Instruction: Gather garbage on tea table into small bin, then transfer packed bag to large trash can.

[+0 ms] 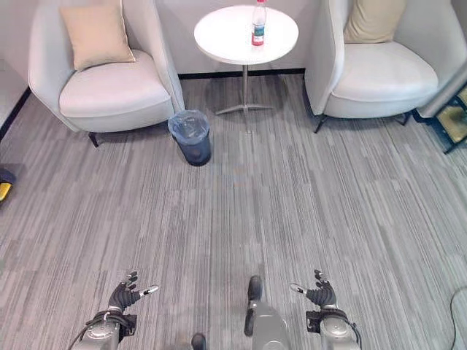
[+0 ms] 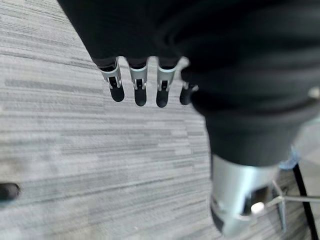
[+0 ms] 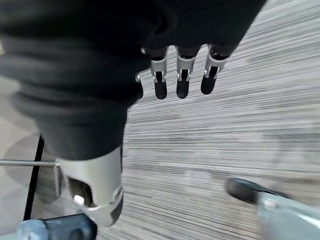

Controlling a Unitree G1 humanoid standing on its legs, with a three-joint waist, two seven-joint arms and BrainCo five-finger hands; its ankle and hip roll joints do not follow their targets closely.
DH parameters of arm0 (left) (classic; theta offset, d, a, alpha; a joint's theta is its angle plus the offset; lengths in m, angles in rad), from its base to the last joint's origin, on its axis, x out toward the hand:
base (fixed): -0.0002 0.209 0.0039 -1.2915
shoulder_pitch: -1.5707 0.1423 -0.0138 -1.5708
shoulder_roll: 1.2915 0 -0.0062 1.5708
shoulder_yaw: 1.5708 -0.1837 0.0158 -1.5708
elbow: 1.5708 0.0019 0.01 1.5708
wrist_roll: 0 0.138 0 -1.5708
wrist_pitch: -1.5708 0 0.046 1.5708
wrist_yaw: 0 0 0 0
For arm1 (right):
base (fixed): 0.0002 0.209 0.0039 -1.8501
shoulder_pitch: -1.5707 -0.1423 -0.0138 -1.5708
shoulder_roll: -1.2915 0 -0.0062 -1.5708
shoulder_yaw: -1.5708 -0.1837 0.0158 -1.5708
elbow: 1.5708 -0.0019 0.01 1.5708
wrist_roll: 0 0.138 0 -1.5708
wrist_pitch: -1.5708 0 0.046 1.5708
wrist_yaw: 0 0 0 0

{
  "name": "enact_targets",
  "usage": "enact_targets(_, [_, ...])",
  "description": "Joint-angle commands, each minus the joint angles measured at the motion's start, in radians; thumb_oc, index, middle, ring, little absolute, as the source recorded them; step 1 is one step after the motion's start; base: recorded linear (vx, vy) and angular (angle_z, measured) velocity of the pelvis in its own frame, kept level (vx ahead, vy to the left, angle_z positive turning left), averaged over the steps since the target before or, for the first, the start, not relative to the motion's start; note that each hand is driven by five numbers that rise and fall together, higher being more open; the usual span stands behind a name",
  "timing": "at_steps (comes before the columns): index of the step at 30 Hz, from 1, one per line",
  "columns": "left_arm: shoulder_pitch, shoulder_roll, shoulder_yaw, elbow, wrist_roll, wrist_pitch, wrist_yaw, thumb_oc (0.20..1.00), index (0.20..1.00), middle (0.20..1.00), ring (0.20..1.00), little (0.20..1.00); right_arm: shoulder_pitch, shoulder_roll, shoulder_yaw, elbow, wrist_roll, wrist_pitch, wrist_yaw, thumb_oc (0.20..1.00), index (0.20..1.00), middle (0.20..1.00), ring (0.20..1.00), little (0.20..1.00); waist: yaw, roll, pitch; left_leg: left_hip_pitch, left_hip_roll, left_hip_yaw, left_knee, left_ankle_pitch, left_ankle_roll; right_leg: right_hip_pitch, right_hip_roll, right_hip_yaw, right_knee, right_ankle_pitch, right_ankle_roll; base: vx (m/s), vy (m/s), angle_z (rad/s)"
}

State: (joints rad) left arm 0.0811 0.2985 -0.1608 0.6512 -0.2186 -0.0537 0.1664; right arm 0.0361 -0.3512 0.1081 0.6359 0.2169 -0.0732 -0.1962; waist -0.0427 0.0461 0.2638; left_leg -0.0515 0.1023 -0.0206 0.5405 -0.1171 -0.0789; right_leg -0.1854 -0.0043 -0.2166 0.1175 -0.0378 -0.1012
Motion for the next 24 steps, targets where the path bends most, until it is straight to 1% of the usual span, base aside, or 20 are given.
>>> enact_targets(1, [-0.054, 0.030, -0.016, -0.053, -0.013, -0.035, -0.001, 1.000, 1.000, 1.000, 1.000, 1.000, -0.007, -0.022, 0.005, -0.034, 0.017, -0.037, -0.024, 1.000, 1.000, 1.000, 1.000, 1.000, -0.015, -0.023, 0.014, 0.085, -0.013, 0.055, -0.056, 0.153, -0.013, 0.017, -0.028, 0.035, 0.024, -0.027, 0.112, 0.38, -0.276, -0.25])
enact_targets(2, [-0.071, 0.028, -0.025, -0.052, -0.016, -0.036, 0.001, 1.000, 1.000, 1.000, 1.000, 1.000, -0.021, -0.032, 0.010, -0.023, 0.018, -0.032, -0.029, 1.000, 1.000, 1.000, 1.000, 1.000, 0.001, -0.033, 0.031, 0.021, -0.018, 0.077, -0.046, 0.101, 0.015, 0.062, -0.026, 0.050, 0.020, -0.054, 0.110, 0.39, -0.252, -0.09])
enact_targets(3, [-0.078, 0.028, -0.029, -0.049, -0.016, -0.037, 0.001, 1.000, 1.000, 1.000, 1.000, 1.000, -0.026, -0.034, 0.009, -0.023, 0.021, -0.033, -0.029, 1.000, 1.000, 1.000, 1.000, 1.000, 0.007, -0.041, 0.035, -0.017, -0.027, 0.091, -0.058, 0.076, 0.024, 0.081, -0.029, 0.054, 0.013, -0.063, 0.113, 0.30, -0.164, -0.07])
enact_targets(4, [-0.078, 0.028, -0.029, -0.049, -0.016, -0.037, 0.001, 1.000, 1.000, 1.000, 1.000, 1.000, -0.026, -0.033, 0.009, -0.023, 0.021, -0.033, -0.029, 1.000, 1.000, 1.000, 1.000, 1.000, 0.006, -0.043, 0.033, -0.020, -0.030, 0.091, -0.061, 0.080, 0.025, 0.079, -0.031, 0.054, 0.012, -0.061, 0.113, 0.22, -0.100, -0.05])
enact_targets(6, [-0.083, 0.030, -0.038, -0.052, -0.013, -0.037, 0.001, 1.000, 1.000, 1.000, 1.000, 1.000, -0.025, -0.037, 0.006, -0.022, 0.025, -0.033, -0.030, 1.000, 1.000, 1.000, 1.000, 1.000, 0.020, -0.057, 0.037, -0.100, -0.046, 0.136, -0.143, 0.031, 0.042, 0.124, -0.038, 0.058, -0.005, -0.081, 0.122, 0.29, -0.071, -0.19])
enact_targets(7, [-0.083, 0.031, -0.040, -0.055, -0.011, -0.037, 0.002, 1.000, 1.000, 1.000, 1.000, 1.000, -0.025, -0.037, 0.007, -0.019, 0.025, -0.033, -0.031, 1.000, 1.000, 1.000, 1.000, 1.000, 0.029, -0.055, 0.040, -0.132, -0.054, 0.152, -0.205, 0.028, 0.041, 0.149, -0.036, 0.058, -0.010, -0.094, 0.126, 0.35, -0.037, 0.12])
enact_targets(8, [-0.080, 0.030, -0.040, -0.055, -0.009, -0.038, 0.005, 1.000, 1.000, 1.000, 1.000, 1.000, -0.026, -0.035, 0.011, -0.013, 0.025, -0.033, -0.034, 1.000, 1.000, 1.000, 1.000, 1.000, 0.039, -0.053, 0.039, -0.158, -0.058, 0.165, -0.266, 0.054, 0.036, 0.172, -0.030, 0.063, -0.017, -0.102, 0.130, 0.52, -0.024, 0.13])
enact_targets(9, [-0.079, 0.032, -0.034, -0.061, -0.009, -0.042, 0.011, 1.000, 1.000, 1.000, 1.000, 1.000, -0.028, -0.030, 0.016, -0.002, 0.022, -0.030, -0.039, 1.000, 1.000, 1.000, 1.000, 1.000, 0.061, -0.038, 0.031, -0.198, -0.063, 0.183, -0.401, 0.151, 0.018, 0.222, 0.000, 0.078, -0.035, -0.112, 0.135, 0.53, -0.010, -0.09])
enact_targets(10, [-0.074, 0.031, -0.032, -0.063, -0.011, -0.043, 0.013, 1.000, 1.000, 1.000, 1.000, 1.000, -0.026, -0.026, 0.019, -0.001, 0.017, -0.028, -0.042, 1.000, 1.000, 1.000, 1.000, 1.000, 0.071, -0.036, 0.029, -0.209, -0.068, 0.193, -0.454, 0.171, 0.015, 0.249, 0.010, 0.088, -0.045, -0.120, 0.138, 0.56, 0.017, -0.48])
enact_targets(13, [-0.059, 0.028, -0.024, -0.070, -0.013, -0.047, 0.016, 1.000, 1.000, 1.000, 1.000, 1.000, -0.023, -0.021, 0.024, 0.008, 0.006, -0.023, -0.045, 1.000, 1.000, 1.000, 1.000, 1.000, 0.090, -0.039, 0.025, -0.227, -0.078, 0.213, -0.530, 0.189, 0.015, 0.305, 0.020, 0.118, -0.056, -0.140, 0.145, 0.30, 0.036, -0.61])
enact_targets(15, [-0.041, 0.028, -0.014, -0.076, -0.019, -0.047, 0.018, 1.000, 1.000, 1.000, 1.000, 1.000, -0.019, -0.014, 0.028, 0.010, -0.004, -0.017, -0.043, 1.000, 1.000, 1.000, 1.000, 1.000, 0.111, -0.049, 0.019, -0.249, -0.073, 0.222, -0.518, 0.199, 0.016, 0.346, 0.023, 0.150, -0.052, -0.155, 0.149, 0.49, 0.080, -0.73])
enact_targets(16, [-0.028, 0.029, -0.005, -0.076, -0.016, -0.045, 0.015, 1.000, 1.000, 1.000, 1.000, 1.000, -0.012, -0.008, 0.030, 0.007, -0.016, -0.014, -0.036, 1.000, 1.000, 1.000, 1.000, 1.000, 0.120, -0.053, 0.006, -0.233, -0.072, 0.215, -0.515, 0.207, 0.028, 0.377, 0.028, 0.166, -0.049, -0.177, 0.152, 0.38, 0.074, -0.75])
enact_targets(17, [-0.028, 0.029, -0.005, -0.076, -0.016, -0.044, 0.014, 1.000, 1.000, 1.000, 1.000, 1.000, -0.012, -0.008, 0.030, 0.007, -0.016, -0.014, -0.036, 1.000, 1.000, 1.000, 1.000, 1.000, 0.122, -0.051, 0.005, -0.235, -0.069, 0.216, -0.516, 0.208, 0.027, 0.375, 0.031, 0.168, -0.050, -0.175, 0.151, 0.69, 0.136, -0.78])
enact_targets(18, [-0.015, 0.034, -0.009, -0.084, -0.012, -0.038, 0.004, 1.000, 1.000, 1.000, 1.000, 1.000, 0.013, 0.009, 0.031, -0.010, -0.032, -0.013, -0.023, 1.000, 1.000, 1.000, 1.000, 1.000, 0.125, -0.083, -0.018, -0.227, -0.082, 0.218, -0.456, 0.209, 0.053, 0.377, -0.008, 0.166, 0.019, -0.171, 0.181, 0.46, 0.089, -0.48])
enact_targets(19, [-0.016, 0.034, -0.010, -0.084, -0.012, -0.038, 0.004, 1.000, 1.000, 1.000, 1.000, 1.000, 0.013, 0.008, 0.031, -0.010, -0.032, -0.013, -0.023, 1.000, 1.000, 1.000, 1.000, 1.000, 0.127, -0.080, -0.021, -0.231, -0.078, 0.219, -0.456, 0.210, 0.052, 0.372, -0.005, 0.168, 0.018, -0.168, 0.180, 0.60, 0.150, -0.13])
enact_targets(20, [-0.023, 0.038, -0.012, -0.082, -0.010, -0.037, 0.003, 1.000, 1.000, 1.000, 1.000, 1.000, 0.010, 0.012, 0.036, -0.020, -0.036, -0.014, -0.020, 1.000, 1.000, 1.000, 1.000, 1.000, 0.123, -0.095, -0.020, -0.217, -0.093, 0.224, -0.443, 0.185, 0.068, 0.348, -0.028, 0.165, 0.104, -0.127, 0.212, 0.20, 0.082, 0.17])
enact_targets(21, [-0.024, 0.041, -0.013, -0.083, -0.008, -0.036, 0.001, 1.000, 1.000, 1.000, 1.000, 1.000, 0.009, 0.013, 0.038, -0.027, -0.037, -0.011, -0.017, 1.000, 1.000, 1.000, 1.000, 1.000, 0.124, -0.095, -0.022, -0.214, -0.089, 0.226, -0.442, 0.179, 0.072, 0.326, -0.033, 0.165, 0.148, -0.108, 0.224, 0.39, 0.138, 0.19])
enact_targets(22, [-0.038, 0.051, -0.015, -0.077, -0.007, -0.039, 0.003, 1.000, 1.000, 1.000, 1.000, 1.000, -0.003, 0.018, 0.050, -0.033, -0.038, -0.017, -0.011, 1.000, 1.000, 1.000, 1.000, 1.000, 0.115, -0.106, -0.018, -0.181, -0.107, 0.232, -0.430, 0.137, 0.096, 0.272, -0.072, 0.157, 0.254, -0.013, 0.279, 0.43, 0.133, 0.22])
enact_targets(23, [-0.048, 0.054, -0.017, -0.077, -0.014, -0.043, 0.012, 1.000, 1.000, 1.000, 1.000, 1.000, -0.020, 0.022, 0.063, -0.040, -0.045, -0.014, -0.008, 1.000, 1.000, 1.000, 1.000, 1.000, 0.110, -0.092, -0.010, -0.124, -0.106, 0.223, -0.442, 0.104, 0.113, 0.197, -0.092, 0.143, 0.319, 0.013, 0.270, 0.45, 0.129, 0.25])
enact_targets(24, [-0.049, 0.053, -0.017, -0.076, -0.017, -0.045, 0.013, 1.000, 1.000, 1.000, 1.000, 1.000, -0.027, 0.022, 0.066, -0.038, -0.046, -0.014, -0.008, 1.000, 1.000, 1.000, 1.000, 1.000, 0.106, -0.083, -0.007, -0.097, -0.105, 0.216, -0.454, 0.096, 0.115, 0.165, -0.100, 0.124, 0.318, -0.001, 0.260, 0.36, 0.082, 0.19])
